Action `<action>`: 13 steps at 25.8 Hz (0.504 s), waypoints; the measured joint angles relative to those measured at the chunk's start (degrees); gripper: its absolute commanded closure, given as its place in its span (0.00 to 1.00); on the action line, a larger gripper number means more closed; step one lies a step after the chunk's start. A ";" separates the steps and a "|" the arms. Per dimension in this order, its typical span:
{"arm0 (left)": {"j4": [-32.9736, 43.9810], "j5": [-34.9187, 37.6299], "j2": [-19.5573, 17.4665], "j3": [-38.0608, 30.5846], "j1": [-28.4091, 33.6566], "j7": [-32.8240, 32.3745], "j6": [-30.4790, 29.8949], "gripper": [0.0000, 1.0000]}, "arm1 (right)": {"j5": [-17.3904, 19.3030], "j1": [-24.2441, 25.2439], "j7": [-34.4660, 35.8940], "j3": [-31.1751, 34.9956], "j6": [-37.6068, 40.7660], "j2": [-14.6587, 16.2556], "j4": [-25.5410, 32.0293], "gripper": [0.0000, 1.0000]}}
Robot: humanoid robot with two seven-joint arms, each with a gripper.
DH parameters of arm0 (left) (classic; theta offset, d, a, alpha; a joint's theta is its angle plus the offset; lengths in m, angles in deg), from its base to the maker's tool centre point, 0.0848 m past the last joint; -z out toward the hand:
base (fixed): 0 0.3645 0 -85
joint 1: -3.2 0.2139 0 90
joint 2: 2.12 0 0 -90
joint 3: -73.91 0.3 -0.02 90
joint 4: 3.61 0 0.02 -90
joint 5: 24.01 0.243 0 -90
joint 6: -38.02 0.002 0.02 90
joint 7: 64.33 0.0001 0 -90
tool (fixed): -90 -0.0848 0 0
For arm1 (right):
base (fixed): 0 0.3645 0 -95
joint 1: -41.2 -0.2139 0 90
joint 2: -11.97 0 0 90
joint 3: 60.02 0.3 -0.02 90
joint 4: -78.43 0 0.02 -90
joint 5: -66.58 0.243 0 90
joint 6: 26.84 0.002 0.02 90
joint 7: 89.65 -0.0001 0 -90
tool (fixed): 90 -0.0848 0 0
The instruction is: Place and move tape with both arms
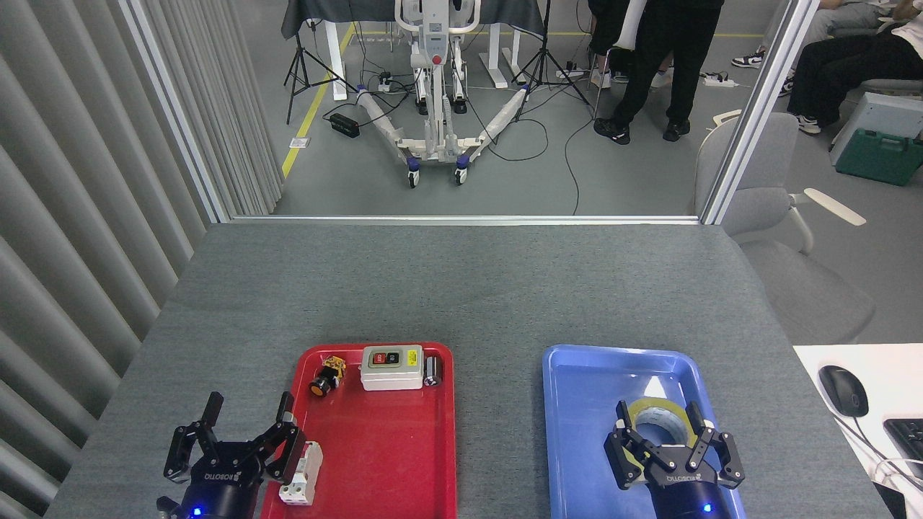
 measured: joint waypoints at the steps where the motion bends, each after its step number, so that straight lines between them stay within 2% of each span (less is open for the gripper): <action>1: -0.05 0.03 0.01 -0.01 0.01 -0.21 -0.17 0.01 | -0.31 0.34 0.57 0.03 0.00 -0.31 -0.06 0.00; 13: -0.76 0.01 0.15 -0.04 0.01 -1.14 -0.51 0.01 | -1.12 1.67 2.96 0.13 -0.35 -1.41 -0.36 0.00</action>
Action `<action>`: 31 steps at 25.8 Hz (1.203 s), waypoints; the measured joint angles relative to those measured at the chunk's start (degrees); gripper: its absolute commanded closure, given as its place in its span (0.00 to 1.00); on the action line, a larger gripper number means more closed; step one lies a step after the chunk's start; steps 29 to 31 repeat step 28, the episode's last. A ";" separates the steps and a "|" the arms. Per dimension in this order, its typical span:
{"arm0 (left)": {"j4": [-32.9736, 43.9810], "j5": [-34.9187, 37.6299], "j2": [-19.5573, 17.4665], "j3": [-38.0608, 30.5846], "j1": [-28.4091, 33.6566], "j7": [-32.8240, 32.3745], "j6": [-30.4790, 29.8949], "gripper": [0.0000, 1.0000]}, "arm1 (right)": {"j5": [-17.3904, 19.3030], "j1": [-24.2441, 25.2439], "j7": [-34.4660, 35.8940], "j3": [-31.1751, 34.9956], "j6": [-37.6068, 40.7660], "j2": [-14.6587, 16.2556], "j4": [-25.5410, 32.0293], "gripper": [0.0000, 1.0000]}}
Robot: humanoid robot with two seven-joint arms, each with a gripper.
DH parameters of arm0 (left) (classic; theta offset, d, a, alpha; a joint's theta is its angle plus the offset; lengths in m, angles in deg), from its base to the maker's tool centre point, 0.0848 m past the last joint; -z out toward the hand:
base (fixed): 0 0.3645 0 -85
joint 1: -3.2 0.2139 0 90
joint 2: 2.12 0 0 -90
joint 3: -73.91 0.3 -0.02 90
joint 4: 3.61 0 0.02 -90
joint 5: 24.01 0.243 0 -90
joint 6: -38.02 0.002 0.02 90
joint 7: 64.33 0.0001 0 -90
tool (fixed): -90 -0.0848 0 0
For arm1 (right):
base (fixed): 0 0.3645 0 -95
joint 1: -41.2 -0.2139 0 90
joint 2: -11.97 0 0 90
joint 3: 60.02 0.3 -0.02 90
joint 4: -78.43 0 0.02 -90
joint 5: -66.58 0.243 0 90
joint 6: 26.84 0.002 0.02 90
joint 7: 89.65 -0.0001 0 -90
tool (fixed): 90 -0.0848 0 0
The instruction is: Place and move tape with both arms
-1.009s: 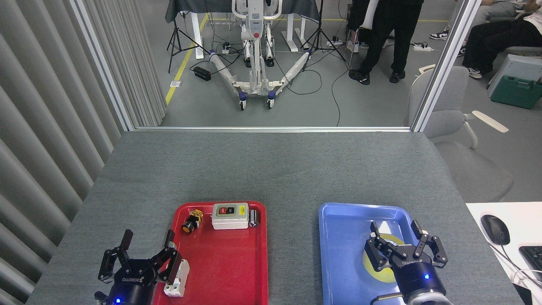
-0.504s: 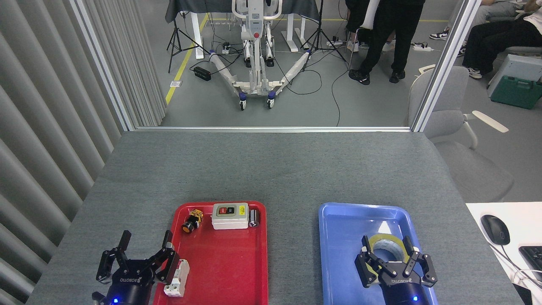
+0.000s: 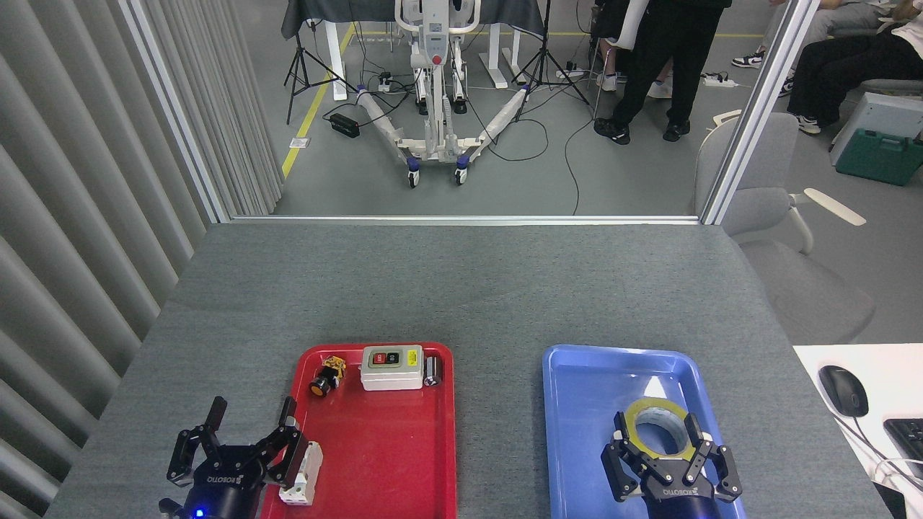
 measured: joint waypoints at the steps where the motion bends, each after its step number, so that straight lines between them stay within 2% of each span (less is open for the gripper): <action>1: -0.02 0.00 0.02 0.00 0.01 0.00 -0.01 0.01 | 0.00 0.07 0.03 0.00 0.00 0.00 0.00 0.00; 31: 0.17 -0.08 0.24 0.00 0.30 0.01 -0.13 0.01 | 0.28 0.77 0.11 0.70 -0.31 0.41 0.47 0.00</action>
